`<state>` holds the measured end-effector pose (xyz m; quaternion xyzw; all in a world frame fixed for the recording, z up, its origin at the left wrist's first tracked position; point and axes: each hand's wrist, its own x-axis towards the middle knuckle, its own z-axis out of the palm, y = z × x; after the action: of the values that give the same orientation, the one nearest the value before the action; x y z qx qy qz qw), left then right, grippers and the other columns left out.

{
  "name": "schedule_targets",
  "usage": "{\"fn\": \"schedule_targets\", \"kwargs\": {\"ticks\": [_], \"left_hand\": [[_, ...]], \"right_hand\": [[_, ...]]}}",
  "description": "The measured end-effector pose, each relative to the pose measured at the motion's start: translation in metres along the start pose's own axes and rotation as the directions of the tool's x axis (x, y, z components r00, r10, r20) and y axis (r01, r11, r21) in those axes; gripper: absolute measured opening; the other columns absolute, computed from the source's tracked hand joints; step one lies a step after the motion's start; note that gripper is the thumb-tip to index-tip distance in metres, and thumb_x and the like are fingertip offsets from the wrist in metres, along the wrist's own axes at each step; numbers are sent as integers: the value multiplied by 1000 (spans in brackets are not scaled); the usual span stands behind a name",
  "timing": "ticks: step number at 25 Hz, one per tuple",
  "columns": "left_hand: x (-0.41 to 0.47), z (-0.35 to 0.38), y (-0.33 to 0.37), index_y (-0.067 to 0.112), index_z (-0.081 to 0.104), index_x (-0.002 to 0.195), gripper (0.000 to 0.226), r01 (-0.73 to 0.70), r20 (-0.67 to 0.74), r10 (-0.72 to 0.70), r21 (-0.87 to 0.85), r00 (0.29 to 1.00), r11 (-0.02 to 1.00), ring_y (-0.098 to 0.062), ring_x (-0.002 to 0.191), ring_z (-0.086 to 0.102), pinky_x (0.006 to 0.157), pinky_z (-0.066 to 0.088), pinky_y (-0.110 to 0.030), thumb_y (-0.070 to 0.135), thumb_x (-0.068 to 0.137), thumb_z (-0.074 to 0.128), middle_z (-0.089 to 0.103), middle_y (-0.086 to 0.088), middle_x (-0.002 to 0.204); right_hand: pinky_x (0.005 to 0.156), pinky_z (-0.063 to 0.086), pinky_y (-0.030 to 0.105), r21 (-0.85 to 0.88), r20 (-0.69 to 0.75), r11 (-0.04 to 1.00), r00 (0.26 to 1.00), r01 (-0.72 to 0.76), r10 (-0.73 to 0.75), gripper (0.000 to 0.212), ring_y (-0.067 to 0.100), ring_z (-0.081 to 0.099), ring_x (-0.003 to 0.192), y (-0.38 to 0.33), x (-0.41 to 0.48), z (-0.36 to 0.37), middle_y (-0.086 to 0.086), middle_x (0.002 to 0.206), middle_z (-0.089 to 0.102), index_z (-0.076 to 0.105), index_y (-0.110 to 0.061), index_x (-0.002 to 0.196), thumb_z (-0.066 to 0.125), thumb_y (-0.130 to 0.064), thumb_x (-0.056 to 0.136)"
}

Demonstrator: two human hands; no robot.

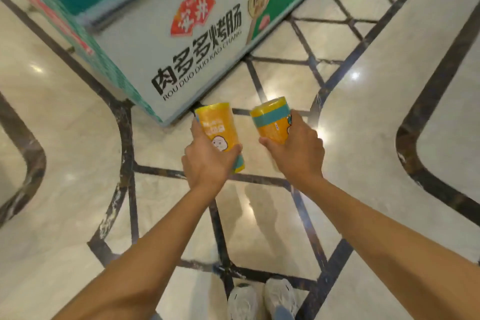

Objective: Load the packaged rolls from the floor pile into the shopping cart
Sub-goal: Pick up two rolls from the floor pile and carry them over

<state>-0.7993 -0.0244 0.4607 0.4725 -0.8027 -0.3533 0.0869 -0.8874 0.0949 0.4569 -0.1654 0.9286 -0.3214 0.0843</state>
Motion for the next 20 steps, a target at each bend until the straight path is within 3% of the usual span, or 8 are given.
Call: {"fn": "schedule_targets", "kwargs": {"ticks": [5, 9, 13, 17, 20], "left_hand": [[-24, -90, 173, 25, 19, 149, 100, -336, -71, 330, -90, 941, 938, -34, 113, 54, 91, 43, -40, 42, 69, 77, 58, -9, 124], [-52, -129, 305, 24, 26, 145, 95, -588, -112, 578, -137, 809, 797, -30, 104, 59, 86, 49, -38, 43, 68, 78, 62, -5, 119], [-116, -138, 417, 23, 23, 148, 99, -727, -110, 727, -250, 678, 640, -27, 117, 53, 93, 41, -35, 40, 69, 80, 56, -3, 131], [-169, -125, 476, 23, 19, 150, 100, -789, -32, 838, -356, 545, 500, -28, 122, 49, 95, 41, -35, 40, 71, 79, 52, -5, 137], [-217, -110, 499, 24, 18, 150, 102, -814, 62, 925, -455, 376, 362, -28, 117, 54, 94, 44, -39, 42, 70, 79, 55, -5, 133]], "right_hand": [[82, 46, 36, 102, -261, 994, 965, 50, -22, 68, 27, 59, 105, -74, 21, -180, 4, 115, 63, 45, -19, 130, 75, -46, 75], [84, 45, 37, 170, -454, 983, 891, 68, 17, 67, 27, 57, 108, -93, 29, -327, 3, 118, 62, 46, -20, 131, 75, -44, 76], [84, 46, 37, 185, -643, 981, 762, 59, 76, 65, 27, 58, 106, -85, 4, -447, 4, 116, 64, 48, -21, 129, 75, -45, 75], [80, 41, 30, 194, -771, 980, 612, -36, 174, 63, 23, 57, 108, -67, -45, -515, 1, 116, 63, 49, -23, 130, 75, -44, 76], [84, 42, 32, 240, -855, 962, 442, -129, 273, 66, 22, 53, 111, -53, -99, -537, -1, 115, 62, 47, -24, 132, 75, -44, 76]]}}
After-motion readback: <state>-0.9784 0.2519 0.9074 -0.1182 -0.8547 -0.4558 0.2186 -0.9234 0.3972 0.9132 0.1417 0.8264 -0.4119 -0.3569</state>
